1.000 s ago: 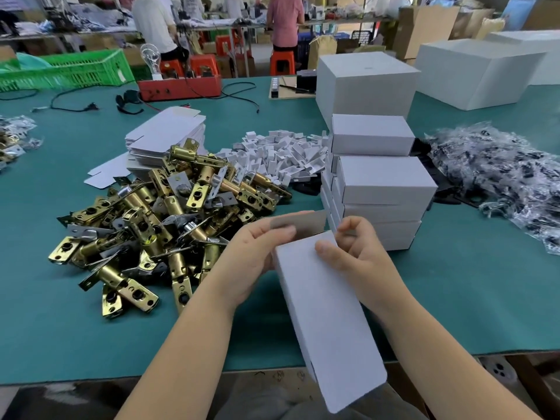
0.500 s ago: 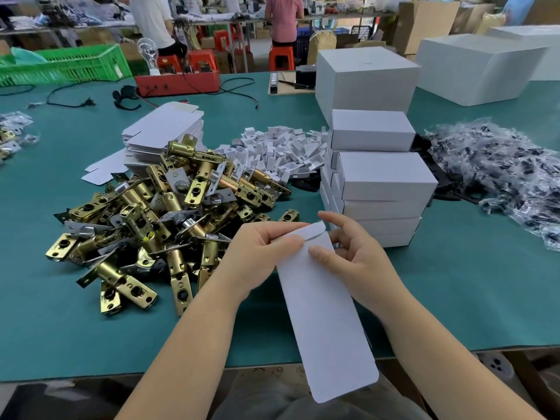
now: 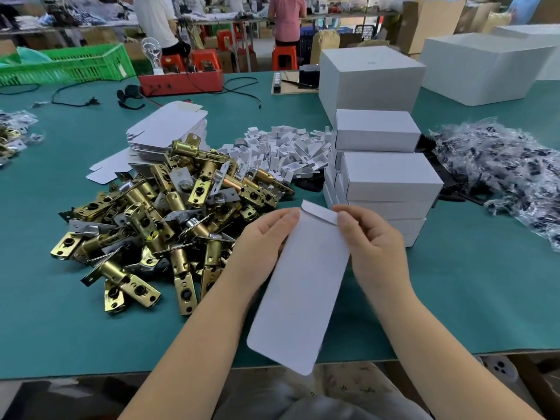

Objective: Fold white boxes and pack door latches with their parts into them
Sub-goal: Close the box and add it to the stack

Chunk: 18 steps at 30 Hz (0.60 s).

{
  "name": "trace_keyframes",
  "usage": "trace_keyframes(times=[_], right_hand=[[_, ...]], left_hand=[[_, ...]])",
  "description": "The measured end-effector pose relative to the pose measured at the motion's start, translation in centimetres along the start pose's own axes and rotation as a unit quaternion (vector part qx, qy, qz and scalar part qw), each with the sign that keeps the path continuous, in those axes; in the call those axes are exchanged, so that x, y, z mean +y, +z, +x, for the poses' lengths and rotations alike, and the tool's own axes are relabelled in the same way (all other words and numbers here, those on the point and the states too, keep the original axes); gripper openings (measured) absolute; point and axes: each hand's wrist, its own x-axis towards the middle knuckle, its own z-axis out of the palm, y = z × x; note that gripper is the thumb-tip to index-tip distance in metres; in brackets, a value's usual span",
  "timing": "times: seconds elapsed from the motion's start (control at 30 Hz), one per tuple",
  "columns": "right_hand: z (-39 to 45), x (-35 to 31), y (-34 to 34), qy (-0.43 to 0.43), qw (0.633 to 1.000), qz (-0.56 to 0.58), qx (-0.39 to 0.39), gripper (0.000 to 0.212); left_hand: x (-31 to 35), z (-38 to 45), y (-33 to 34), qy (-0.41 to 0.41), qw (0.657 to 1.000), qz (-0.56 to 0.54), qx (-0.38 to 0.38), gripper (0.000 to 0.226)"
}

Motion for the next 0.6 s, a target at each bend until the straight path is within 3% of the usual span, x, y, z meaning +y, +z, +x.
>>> trace_keyframes(times=[0.13, 0.3, 0.4, 0.47, 0.53, 0.6], right_hand=[[-0.4, -0.2, -0.3, -0.024, 1.000, -0.003, 0.018, 0.031], [-0.4, -0.2, -0.7, -0.077, 0.978, 0.050, 0.185, 0.020], [0.0, -0.3, -1.6, -0.087, 0.960, 0.100, 0.246, 0.018], [0.3, -0.3, -2.1, -0.088, 0.956, 0.128, 0.249, 0.015], [0.5, -0.2, -2.4, -0.065, 0.957, 0.170, 0.226, 0.011], [0.6, 0.1, -2.4, -0.038, 0.965, 0.198, 0.170, 0.009]], left_hand=[[0.0, -0.1, -0.2, 0.013, 0.999, 0.005, -0.052, 0.033], [0.0, 0.3, -1.9, -0.015, 0.969, 0.101, -0.227, 0.070], [0.2, 0.3, -3.5, -0.024, 0.956, 0.106, -0.273, 0.068], [0.3, 0.3, -4.1, -0.027, 0.969, 0.038, -0.243, 0.066], [0.3, 0.7, -4.3, -0.003, 0.988, -0.053, -0.144, 0.062], [0.4, 1.1, -4.4, 0.036, 0.984, -0.165, -0.051, 0.048]])
